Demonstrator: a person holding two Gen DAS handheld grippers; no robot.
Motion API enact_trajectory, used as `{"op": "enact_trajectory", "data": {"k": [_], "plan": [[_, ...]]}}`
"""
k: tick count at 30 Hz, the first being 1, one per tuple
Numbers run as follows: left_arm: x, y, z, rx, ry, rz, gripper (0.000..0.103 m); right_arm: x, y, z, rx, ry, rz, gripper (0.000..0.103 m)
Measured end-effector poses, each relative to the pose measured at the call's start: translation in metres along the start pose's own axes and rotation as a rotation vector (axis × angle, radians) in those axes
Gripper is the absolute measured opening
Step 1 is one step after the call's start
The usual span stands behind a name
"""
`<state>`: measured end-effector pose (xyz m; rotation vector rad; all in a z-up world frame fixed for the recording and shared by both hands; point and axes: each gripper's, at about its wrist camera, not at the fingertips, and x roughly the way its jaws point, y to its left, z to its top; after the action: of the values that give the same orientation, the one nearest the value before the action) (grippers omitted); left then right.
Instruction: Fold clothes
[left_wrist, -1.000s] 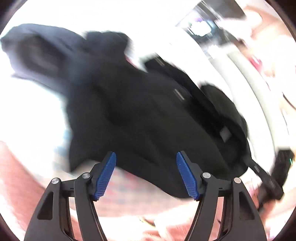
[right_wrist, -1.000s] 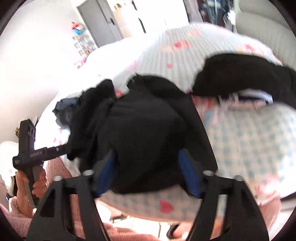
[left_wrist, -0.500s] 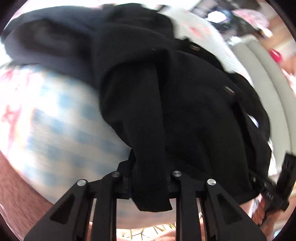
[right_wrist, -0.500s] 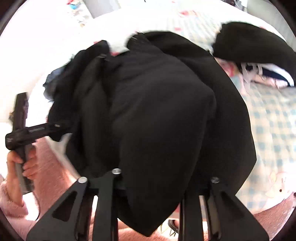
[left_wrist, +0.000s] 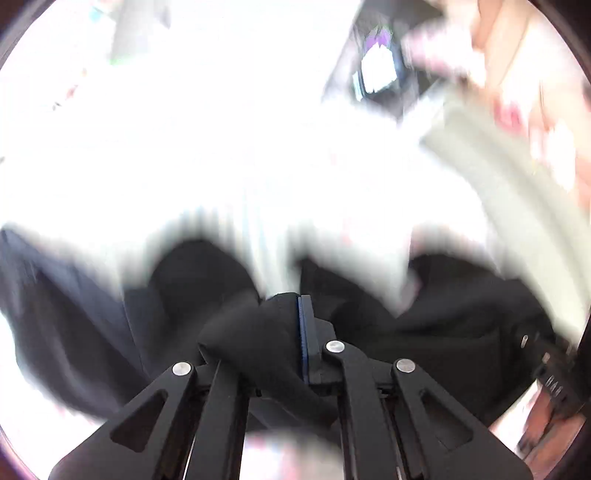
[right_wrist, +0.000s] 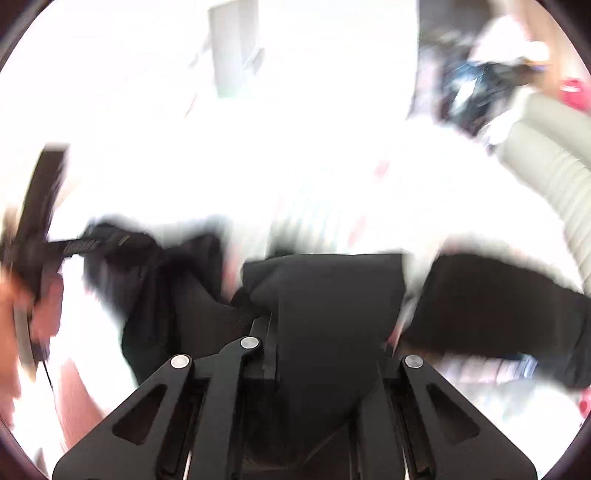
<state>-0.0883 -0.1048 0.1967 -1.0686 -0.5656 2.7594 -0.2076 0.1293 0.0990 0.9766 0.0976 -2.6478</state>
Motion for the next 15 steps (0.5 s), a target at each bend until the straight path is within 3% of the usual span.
{"op": "enact_trajectory", "data": {"k": [2, 3, 4, 6, 8, 11, 15], "plan": [[-0.018, 0.003, 0.019, -0.056, -0.026, 0.003, 0.058, -0.001, -0.021, 0.048, 0.108, -0.09, -0.083, 0.031], [-0.022, 0.005, 0.014, -0.058, -0.013, -0.022, 0.086, 0.002, -0.026, 0.052, 0.133, -0.072, -0.096, 0.043], [-0.02, 0.011, -0.006, -0.047, 0.01, -0.014, 0.086, 0.003, -0.031, 0.047, 0.153, -0.067, -0.06, 0.061], [-0.016, 0.024, -0.049, -0.021, 0.06, 0.018, 0.086, 0.008, -0.041, 0.026, 0.187, -0.054, -0.002, 0.074], [-0.011, 0.037, -0.093, 0.004, 0.109, 0.051, 0.086, 0.024, -0.049, -0.01, 0.214, 0.008, -0.023, 0.074], [-0.003, 0.073, -0.162, -0.113, 0.25, 0.051, 0.077, 0.019, -0.049, -0.051, 0.222, 0.083, 0.074, 0.071], [-0.016, 0.116, -0.233, -0.273, 0.308, 0.05, 0.077, 0.014, -0.05, -0.106, 0.231, 0.184, 0.203, 0.072]]}}
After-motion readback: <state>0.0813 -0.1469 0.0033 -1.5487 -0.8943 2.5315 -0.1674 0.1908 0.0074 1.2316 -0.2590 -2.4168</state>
